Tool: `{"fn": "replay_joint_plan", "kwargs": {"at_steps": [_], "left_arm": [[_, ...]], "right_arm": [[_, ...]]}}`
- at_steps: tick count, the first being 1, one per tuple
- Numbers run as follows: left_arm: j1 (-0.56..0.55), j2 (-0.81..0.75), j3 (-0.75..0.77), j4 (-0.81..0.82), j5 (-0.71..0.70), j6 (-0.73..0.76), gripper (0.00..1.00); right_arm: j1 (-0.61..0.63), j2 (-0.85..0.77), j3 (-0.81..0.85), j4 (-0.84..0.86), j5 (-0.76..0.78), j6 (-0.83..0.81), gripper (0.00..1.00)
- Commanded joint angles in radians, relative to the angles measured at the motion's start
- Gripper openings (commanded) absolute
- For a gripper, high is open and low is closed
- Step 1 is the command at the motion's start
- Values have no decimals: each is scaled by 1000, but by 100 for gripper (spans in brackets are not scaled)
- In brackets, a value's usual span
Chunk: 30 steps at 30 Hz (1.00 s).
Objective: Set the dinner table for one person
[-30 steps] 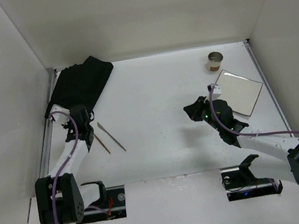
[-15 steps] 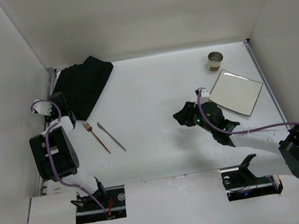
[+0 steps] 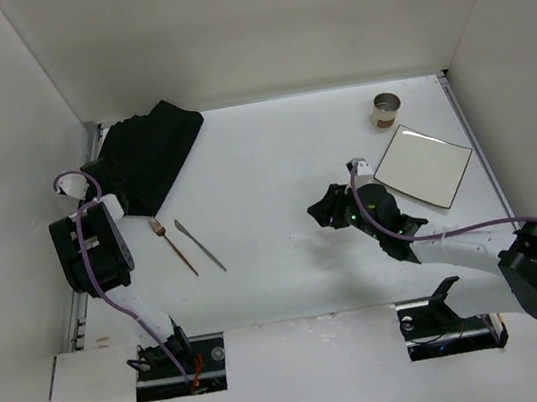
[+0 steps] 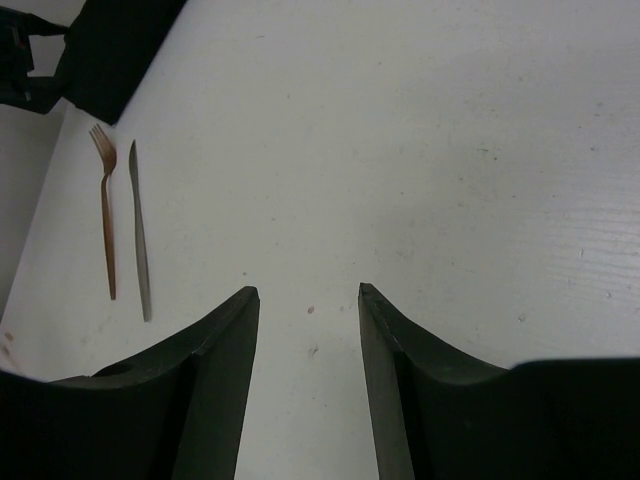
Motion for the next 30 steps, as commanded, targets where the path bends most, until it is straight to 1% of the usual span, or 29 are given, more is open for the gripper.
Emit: {"fn": "replay_joint_plan", "kwargs": {"at_steps": [1, 7, 10, 12, 13, 15, 17, 20, 25, 30], "left_arm": [[13, 9, 57, -13, 31, 8, 59], [13, 50, 87, -2, 56, 5, 47], [11, 72, 92, 1, 67, 5, 34], [13, 78, 92, 9, 83, 3, 20], [13, 76, 94, 15, 93, 2, 16], [10, 58, 97, 38, 111, 2, 10], [-5, 35, 101, 65, 120, 2, 8], [-73, 0, 120, 113, 146, 3, 6], [-249, -23, 173, 200, 159, 44, 5], [-436, 38, 251, 266, 163, 69, 5]], "right_arm": [[2, -24, 29, 57, 7, -15, 51], [5, -7, 35, 59, 9, -17, 51], [5, -11, 32, 65, 10, -15, 51], [5, -21, 24, 76, 13, -9, 51], [5, -21, 21, 82, 13, -9, 51], [5, -21, 23, 79, 9, -14, 50], [5, -21, 21, 85, 10, -11, 50], [2, -8, 26, 82, 7, -12, 50], [-1, -8, 23, 86, 15, -8, 50], [-13, -45, 4, 86, 30, -8, 50]]}}
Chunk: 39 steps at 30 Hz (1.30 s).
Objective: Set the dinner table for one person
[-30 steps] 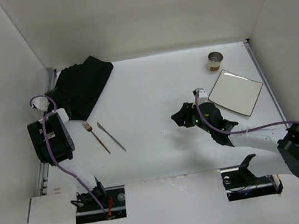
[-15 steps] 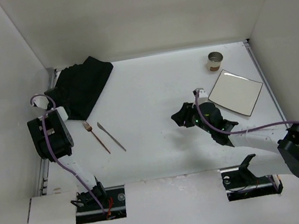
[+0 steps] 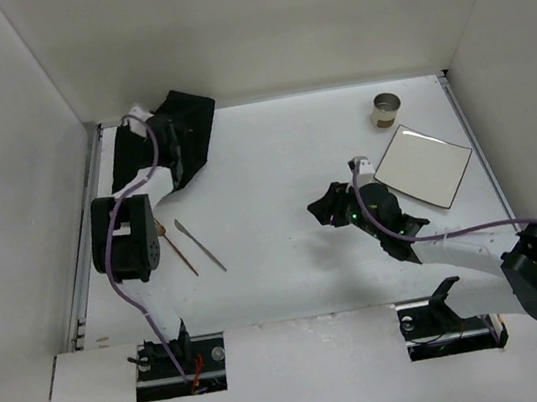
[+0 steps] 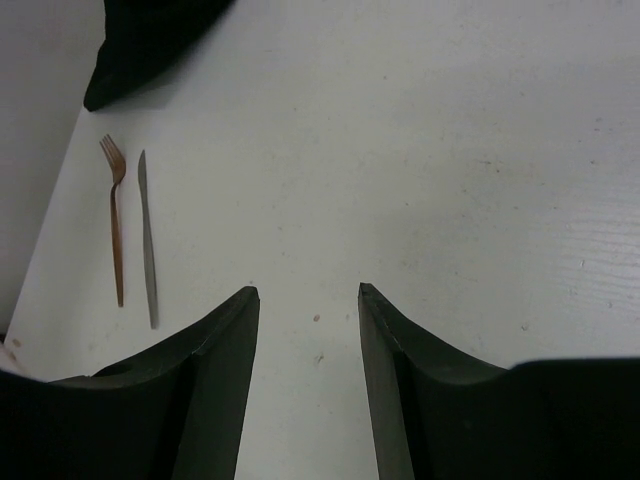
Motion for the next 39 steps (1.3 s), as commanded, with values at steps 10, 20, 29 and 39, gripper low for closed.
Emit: {"fn": "replay_joint_plan", "kwargs": {"at_steps": [10, 20, 29, 39], "left_arm": [[-386, 199, 205, 210, 79, -85, 5], [-565, 320, 266, 242, 315, 7, 7], [-650, 165, 41, 150, 335, 176, 25], [-705, -341, -412, 150, 199, 188, 72]], "right_arm": [[-101, -181, -66, 65, 61, 5, 50], [-206, -288, -137, 59, 107, 75, 69], [-273, -264, -157, 41, 129, 144, 92], [-213, -153, -114, 39, 199, 167, 96]]}}
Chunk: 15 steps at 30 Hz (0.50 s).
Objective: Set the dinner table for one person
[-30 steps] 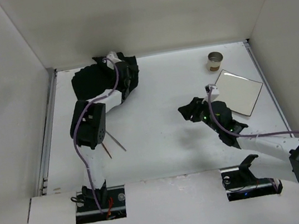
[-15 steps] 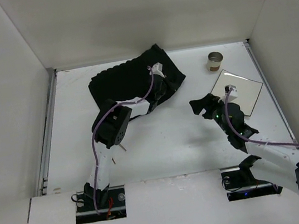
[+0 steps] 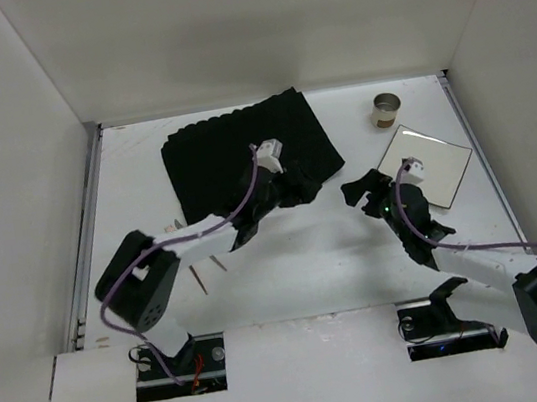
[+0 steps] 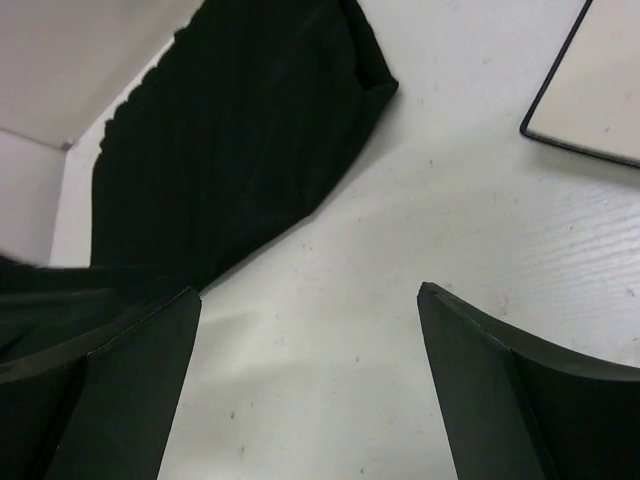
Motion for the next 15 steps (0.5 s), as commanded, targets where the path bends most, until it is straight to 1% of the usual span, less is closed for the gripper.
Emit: {"fn": "replay_joint_plan", "kwargs": {"at_steps": [1, 3, 4, 6, 8, 11, 15], "left_arm": [[0, -189, -150, 35, -131, -17, 72], [17, -289, -265, 28, -271, -89, 72], [34, -340, -334, 25, -347, -149, 72], [86, -412, -440, 7, -432, -276, 72], [148, -449, -505, -11, -437, -371, 72], [233, -474, -566, -22, -425, -499, 72], [308, -468, -611, -13, -410, -611, 72]], "right_arm": [[40, 48, 52, 33, 59, 23, 96], [43, 94, 79, 28, 61, 44, 96], [42, 127, 101, 23, 58, 62, 96], [32, 203, 143, 28, 49, 102, 95], [10, 288, 188, 34, 52, 142, 93], [-27, 397, 242, 59, 44, 214, 87], [-66, 522, 321, 49, 39, 286, 81]]}}
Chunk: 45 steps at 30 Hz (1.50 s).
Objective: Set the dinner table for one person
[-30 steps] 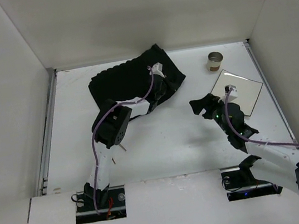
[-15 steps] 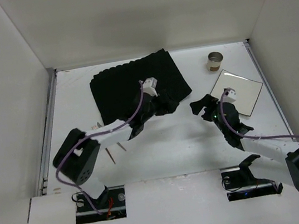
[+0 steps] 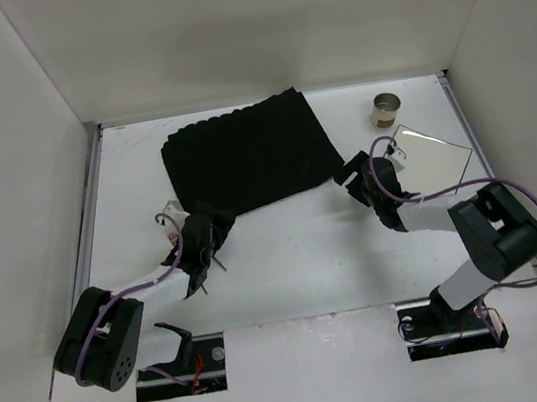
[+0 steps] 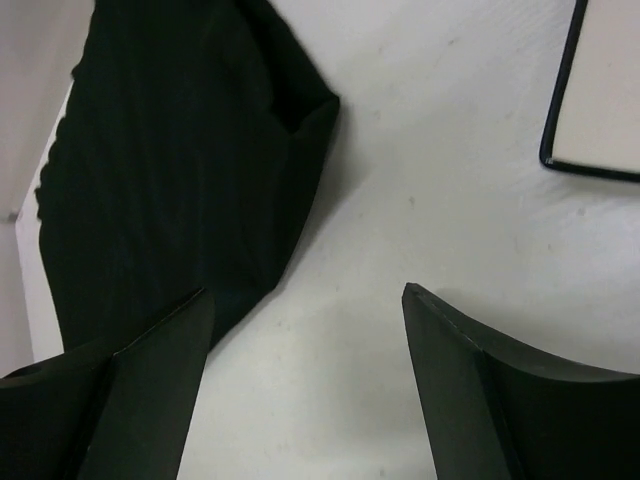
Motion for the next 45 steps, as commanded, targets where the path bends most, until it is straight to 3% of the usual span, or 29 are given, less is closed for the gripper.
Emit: {"fn": "replay_joint_plan", "kwargs": {"at_steps": [1, 11, 16, 19, 21, 26, 33, 38, 43, 45], "left_arm": [[51, -21, -28, 38, -20, -178, 72], [151, 71, -74, 114, 12, -284, 72], [185, 94, -65, 119, 16, -279, 56], [196, 114, -53, 119, 15, -267, 42], [206, 130, -43, 125, 18, -258, 33], [203, 202, -19, 208, 24, -229, 18], [211, 259, -22, 279, 67, -215, 12], [222, 159, -83, 250, 67, -178, 11], [216, 10, -117, 113, 53, -153, 11], [206, -45, -117, 72, 52, -138, 12]], "right_arm": [[-28, 82, 84, 43, 13, 109, 79], [-58, 273, 202, 43, 21, 280, 62], [-70, 325, 256, 19, 18, 316, 41], [-70, 333, 253, 32, 22, 339, 18], [-64, 305, 218, 54, 42, 347, 10], [-64, 186, 45, 127, 87, 339, 7], [-39, 47, -175, 221, 94, 362, 6], [-9, -31, -251, 221, 127, 373, 6], [16, -85, -300, 207, 147, 410, 7], [22, -100, -311, 204, 160, 419, 14]]}}
